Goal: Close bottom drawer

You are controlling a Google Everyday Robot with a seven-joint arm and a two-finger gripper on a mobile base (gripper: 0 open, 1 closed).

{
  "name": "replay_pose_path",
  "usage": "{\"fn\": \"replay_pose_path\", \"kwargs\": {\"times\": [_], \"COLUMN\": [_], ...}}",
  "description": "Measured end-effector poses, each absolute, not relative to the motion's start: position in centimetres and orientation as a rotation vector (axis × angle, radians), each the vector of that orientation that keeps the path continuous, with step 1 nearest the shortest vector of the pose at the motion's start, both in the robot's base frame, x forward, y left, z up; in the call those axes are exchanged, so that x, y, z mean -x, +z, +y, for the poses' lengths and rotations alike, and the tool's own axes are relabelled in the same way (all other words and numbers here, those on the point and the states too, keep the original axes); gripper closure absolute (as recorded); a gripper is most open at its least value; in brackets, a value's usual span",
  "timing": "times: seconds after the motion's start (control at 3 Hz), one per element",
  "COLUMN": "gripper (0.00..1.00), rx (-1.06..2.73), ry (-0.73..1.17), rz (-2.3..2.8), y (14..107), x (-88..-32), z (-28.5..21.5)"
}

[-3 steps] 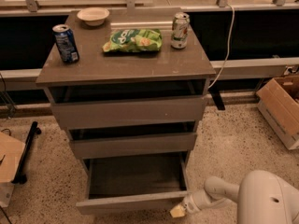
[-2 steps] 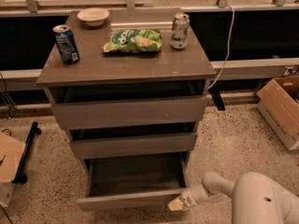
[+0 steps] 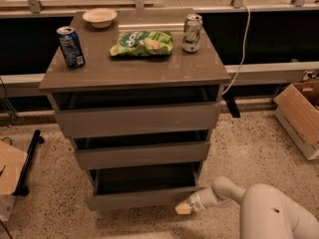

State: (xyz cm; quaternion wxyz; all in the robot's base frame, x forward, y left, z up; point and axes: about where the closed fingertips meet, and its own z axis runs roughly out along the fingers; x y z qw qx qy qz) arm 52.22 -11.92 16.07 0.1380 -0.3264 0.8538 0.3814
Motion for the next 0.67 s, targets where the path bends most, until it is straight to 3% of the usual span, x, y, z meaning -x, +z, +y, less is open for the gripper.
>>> {"fn": "replay_pose_path", "kwargs": {"times": [0.67], "gripper": [1.00], "rx": [0.910], "ry": [1.045], "rz": [2.462], "y": [15.81], "x": [-54.67], "z": [-12.53]}}
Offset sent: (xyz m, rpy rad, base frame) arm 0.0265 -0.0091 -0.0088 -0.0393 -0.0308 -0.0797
